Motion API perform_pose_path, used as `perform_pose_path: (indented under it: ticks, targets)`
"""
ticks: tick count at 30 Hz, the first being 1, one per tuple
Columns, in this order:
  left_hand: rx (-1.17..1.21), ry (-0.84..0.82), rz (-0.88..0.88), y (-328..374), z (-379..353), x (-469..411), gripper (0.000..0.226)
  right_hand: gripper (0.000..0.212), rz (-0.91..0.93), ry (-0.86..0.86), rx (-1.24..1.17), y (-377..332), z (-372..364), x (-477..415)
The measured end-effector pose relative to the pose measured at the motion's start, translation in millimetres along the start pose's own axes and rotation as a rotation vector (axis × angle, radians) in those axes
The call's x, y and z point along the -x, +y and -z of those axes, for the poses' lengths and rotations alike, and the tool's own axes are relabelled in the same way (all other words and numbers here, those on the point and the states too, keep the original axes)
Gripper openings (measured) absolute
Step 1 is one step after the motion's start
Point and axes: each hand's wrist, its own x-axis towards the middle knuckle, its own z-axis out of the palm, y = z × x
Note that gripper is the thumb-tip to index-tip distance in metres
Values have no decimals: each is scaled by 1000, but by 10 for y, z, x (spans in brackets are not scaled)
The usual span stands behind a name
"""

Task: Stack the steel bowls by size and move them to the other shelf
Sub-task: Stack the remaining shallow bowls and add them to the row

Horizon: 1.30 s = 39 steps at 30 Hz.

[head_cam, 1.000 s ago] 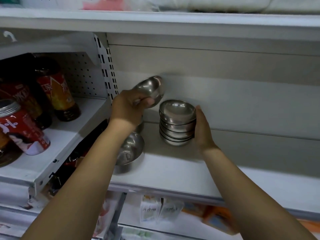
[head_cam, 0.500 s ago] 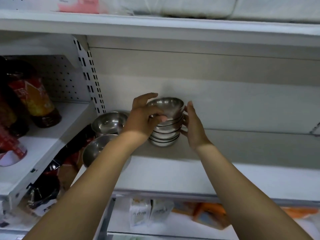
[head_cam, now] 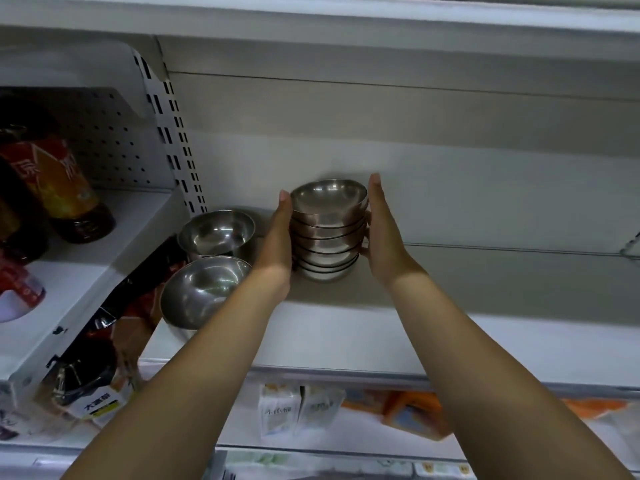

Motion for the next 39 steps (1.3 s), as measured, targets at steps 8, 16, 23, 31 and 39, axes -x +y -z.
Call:
perform_pose_path:
  ticks: [8, 16, 23, 31, 39]
  targets:
    - [-37, -24, -70, -77, -67, -19, 65, 66, -30, 56, -24, 84, -109, 100]
    - [40, 88, -101, -338, -70, -182, 107, 75, -73, 59, -200, 235, -140, 119]
    - [68, 89, -63, -394, -190, -26, 122, 58, -134, 198, -253, 275, -61, 222]
    - [87, -87, -88, -515, -570, 360, 117, 81, -125, 252, -251, 193, 419, 616]
    - [34, -266, -87, -791, -1604, 859, 98, 62, -44, 384, -215, -38, 1481, 1267]
